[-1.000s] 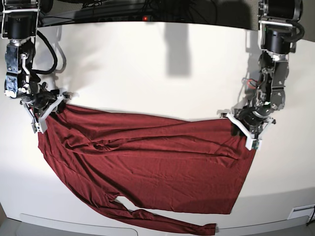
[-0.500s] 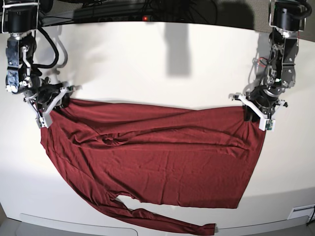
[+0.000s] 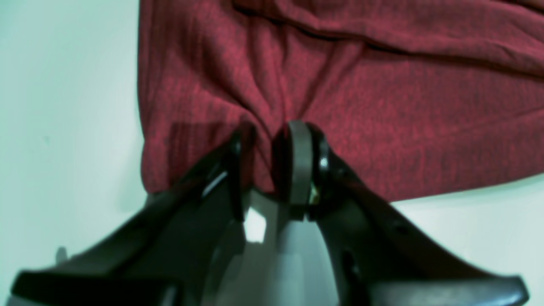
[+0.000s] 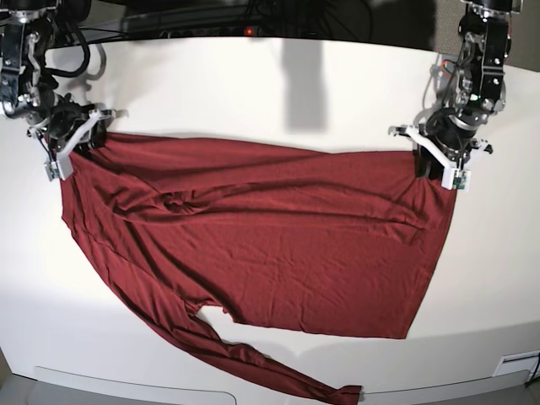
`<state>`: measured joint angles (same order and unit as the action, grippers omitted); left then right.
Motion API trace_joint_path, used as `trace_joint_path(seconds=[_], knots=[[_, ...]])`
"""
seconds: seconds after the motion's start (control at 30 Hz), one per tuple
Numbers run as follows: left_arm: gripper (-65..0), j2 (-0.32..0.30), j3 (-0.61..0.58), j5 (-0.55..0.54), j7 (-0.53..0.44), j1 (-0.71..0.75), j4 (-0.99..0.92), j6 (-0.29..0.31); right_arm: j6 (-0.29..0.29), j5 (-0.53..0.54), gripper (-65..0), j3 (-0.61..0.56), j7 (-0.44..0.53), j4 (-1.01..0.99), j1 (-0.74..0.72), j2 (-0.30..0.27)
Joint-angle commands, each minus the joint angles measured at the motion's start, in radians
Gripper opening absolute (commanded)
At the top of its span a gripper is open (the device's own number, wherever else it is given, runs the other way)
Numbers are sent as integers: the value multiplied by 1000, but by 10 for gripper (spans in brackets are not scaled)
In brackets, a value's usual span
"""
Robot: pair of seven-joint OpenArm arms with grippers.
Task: Fold the T-shirt properly
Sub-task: 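Draw both grippers back toward the robot, stretching the shirt taut, then hold the red shirt edge taut with both grippers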
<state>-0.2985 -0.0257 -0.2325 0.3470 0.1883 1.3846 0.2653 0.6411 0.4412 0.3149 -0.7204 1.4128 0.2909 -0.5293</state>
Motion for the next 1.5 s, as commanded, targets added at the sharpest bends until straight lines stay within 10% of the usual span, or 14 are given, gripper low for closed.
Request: trace_joint_path(seconds=[0.0,0.43,1.47], knots=[[-510,-1,-6,23,162,42,-5,7,3,-36,-529,7,-59,7,19,-14],[-510,-1,-6,102,180,243,160,-109,3,-36,-529,8,-99,26,81,-17],[-510,2,-6,132,203,402,238,-150,25,42,-529,143,-119,91,261,-33]])
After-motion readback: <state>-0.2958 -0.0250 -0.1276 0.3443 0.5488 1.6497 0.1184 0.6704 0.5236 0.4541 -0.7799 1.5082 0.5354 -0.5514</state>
